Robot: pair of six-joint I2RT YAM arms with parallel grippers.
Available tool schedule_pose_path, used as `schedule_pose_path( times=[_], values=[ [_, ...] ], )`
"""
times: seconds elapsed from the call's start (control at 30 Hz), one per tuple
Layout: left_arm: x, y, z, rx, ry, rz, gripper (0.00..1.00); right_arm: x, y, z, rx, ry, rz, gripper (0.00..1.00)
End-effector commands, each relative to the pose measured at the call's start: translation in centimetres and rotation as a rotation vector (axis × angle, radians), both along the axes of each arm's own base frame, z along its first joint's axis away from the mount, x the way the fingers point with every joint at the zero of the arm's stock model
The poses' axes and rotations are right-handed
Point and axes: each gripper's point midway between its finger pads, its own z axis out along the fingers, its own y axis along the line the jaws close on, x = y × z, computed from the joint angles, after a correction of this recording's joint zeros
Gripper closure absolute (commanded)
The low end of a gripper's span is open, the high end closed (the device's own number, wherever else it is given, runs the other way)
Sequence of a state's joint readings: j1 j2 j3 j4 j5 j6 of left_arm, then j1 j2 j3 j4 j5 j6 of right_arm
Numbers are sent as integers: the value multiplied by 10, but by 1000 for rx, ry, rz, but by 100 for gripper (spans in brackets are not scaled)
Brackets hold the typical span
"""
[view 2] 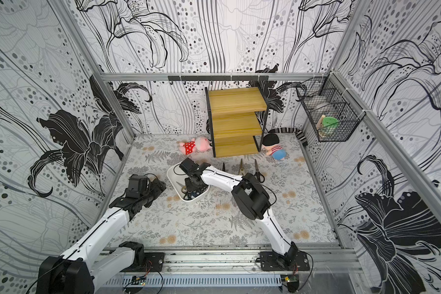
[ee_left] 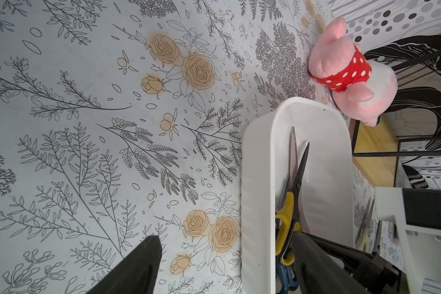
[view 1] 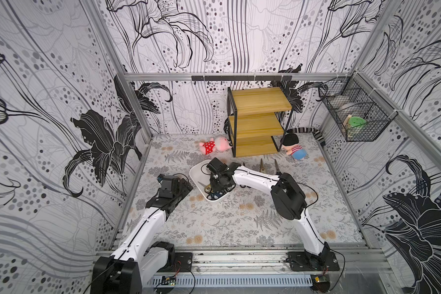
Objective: Take the scissors out of the storage box
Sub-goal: Pick up the scissors from the storage box.
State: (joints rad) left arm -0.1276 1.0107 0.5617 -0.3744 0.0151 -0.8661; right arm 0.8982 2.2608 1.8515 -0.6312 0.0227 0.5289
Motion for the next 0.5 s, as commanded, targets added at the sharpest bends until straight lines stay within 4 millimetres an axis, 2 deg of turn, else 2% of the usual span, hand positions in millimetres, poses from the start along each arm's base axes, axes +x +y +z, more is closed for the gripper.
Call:
schedule_pose_path(
  times=[0.0, 0.23, 0.47],
  values=[
    [8, 4, 17, 18, -47, 6, 14, 2, -2, 42, 35, -80, 21, 100],
    [13, 5, 23, 40, -45, -5, 15, -1, 1, 89, 121, -167, 85, 100],
    [18, -5, 15, 14, -33, -52, 15, 10, -28, 122, 54, -273, 83, 100]
  ],
)
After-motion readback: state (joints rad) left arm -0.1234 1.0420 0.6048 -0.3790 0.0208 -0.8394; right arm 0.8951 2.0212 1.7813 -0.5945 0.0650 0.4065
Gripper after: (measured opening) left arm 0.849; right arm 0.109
